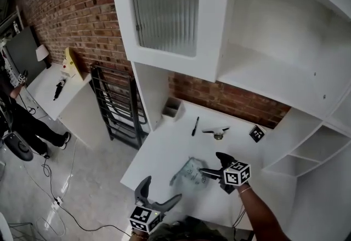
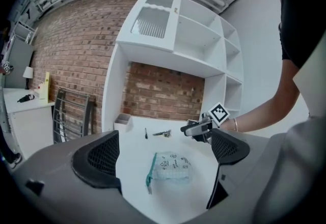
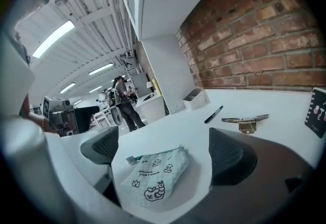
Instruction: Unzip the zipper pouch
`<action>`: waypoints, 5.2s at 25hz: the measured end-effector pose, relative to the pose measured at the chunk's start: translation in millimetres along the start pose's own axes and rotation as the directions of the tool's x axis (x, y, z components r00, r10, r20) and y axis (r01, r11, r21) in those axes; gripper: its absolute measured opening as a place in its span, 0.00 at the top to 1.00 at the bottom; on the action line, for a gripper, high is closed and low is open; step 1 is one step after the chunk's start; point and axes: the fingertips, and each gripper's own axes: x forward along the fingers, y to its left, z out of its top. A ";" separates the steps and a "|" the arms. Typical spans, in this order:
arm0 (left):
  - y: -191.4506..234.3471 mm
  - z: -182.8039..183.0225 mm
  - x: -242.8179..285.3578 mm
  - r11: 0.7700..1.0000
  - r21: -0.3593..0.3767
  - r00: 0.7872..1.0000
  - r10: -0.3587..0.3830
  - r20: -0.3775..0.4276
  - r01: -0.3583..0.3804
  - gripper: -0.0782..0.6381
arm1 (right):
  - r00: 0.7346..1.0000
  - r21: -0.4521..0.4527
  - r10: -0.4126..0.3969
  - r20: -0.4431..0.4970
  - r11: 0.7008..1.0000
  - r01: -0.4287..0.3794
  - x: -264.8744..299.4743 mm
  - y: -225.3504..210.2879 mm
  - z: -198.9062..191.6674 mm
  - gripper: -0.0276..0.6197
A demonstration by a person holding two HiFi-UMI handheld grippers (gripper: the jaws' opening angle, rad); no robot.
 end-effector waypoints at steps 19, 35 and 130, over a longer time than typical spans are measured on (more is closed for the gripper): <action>-9.0 11.8 -20.0 0.995 -0.055 0.996 0.084 0.031 -0.082 0.10 | 0.900 -0.001 0.175 -0.398 0.982 -0.191 99.0 -36.8 -39.5 0.13; 15.3 7.8 -36.9 0.972 -0.100 0.977 0.213 0.002 -0.212 0.10 | 0.653 0.150 0.280 -0.703 0.957 -0.250 119.0 -47.4 -88.7 0.56; -126.1 24.1 40.9 0.814 -0.311 0.840 -0.537 -0.083 0.490 0.78 | 0.899 -0.947 -0.305 0.313 -0.168 0.273 -102.0 157.7 -6.6 0.93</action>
